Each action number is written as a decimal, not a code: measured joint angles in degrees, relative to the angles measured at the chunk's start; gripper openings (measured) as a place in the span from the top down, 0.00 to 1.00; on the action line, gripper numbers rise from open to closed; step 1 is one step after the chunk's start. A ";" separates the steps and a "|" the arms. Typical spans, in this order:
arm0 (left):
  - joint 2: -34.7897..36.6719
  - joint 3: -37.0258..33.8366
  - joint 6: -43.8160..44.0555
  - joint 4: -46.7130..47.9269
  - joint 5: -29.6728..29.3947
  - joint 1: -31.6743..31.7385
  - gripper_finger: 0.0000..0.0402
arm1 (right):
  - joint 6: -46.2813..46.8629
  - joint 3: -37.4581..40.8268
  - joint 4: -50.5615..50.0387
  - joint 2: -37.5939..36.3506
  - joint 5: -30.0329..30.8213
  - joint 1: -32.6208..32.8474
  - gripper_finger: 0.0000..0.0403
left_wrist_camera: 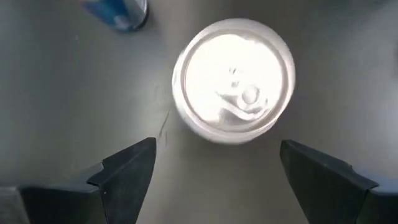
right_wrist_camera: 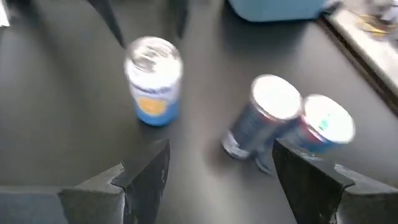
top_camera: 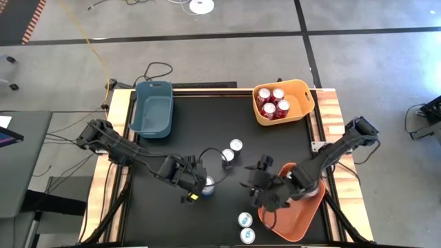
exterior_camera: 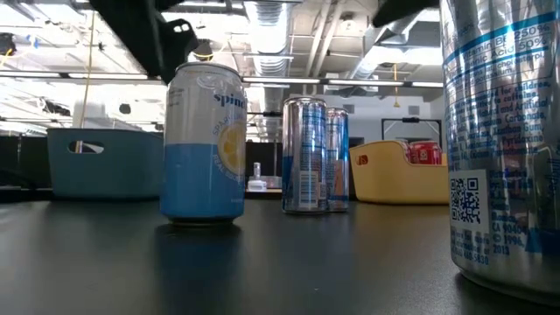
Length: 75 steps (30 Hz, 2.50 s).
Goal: Sort soda cans
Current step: Put the white soda can into the orange bin
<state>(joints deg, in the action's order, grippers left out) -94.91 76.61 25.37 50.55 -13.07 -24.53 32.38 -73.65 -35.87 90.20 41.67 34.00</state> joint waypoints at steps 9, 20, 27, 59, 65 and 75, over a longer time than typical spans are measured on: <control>0.00 -6.43 0.01 -6.74 -5.76 -4.00 0.15 | -13.74 0.00 13.91 1.41 -7.36 -5.33 0.25; 0.00 -13.86 0.07 -20.78 -18.51 -9.27 0.15 | -21.45 0.02 29.01 13.02 -12.35 -9.88 0.25; 0.00 -18.14 -0.69 -29.64 -20.50 -9.58 0.15 | -21.28 0.02 35.33 17.79 -22.72 -12.89 0.25; 0.02 -21.50 -2.05 -40.43 -21.57 -6.70 0.21 | -20.45 -0.23 39.16 20.88 -32.30 -16.92 0.24; 0.02 -21.50 -2.15 -40.71 -21.50 -6.61 0.20 | -20.47 -0.15 39.61 20.99 -35.01 -17.34 0.16; -0.09 -21.48 -2.17 -41.31 -20.57 -6.52 0.16 | -20.08 0.02 39.29 21.72 -37.72 -18.03 0.03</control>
<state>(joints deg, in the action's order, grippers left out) -95.00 55.13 23.20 9.23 -33.64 -31.05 12.29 -73.63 3.42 111.92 3.95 15.97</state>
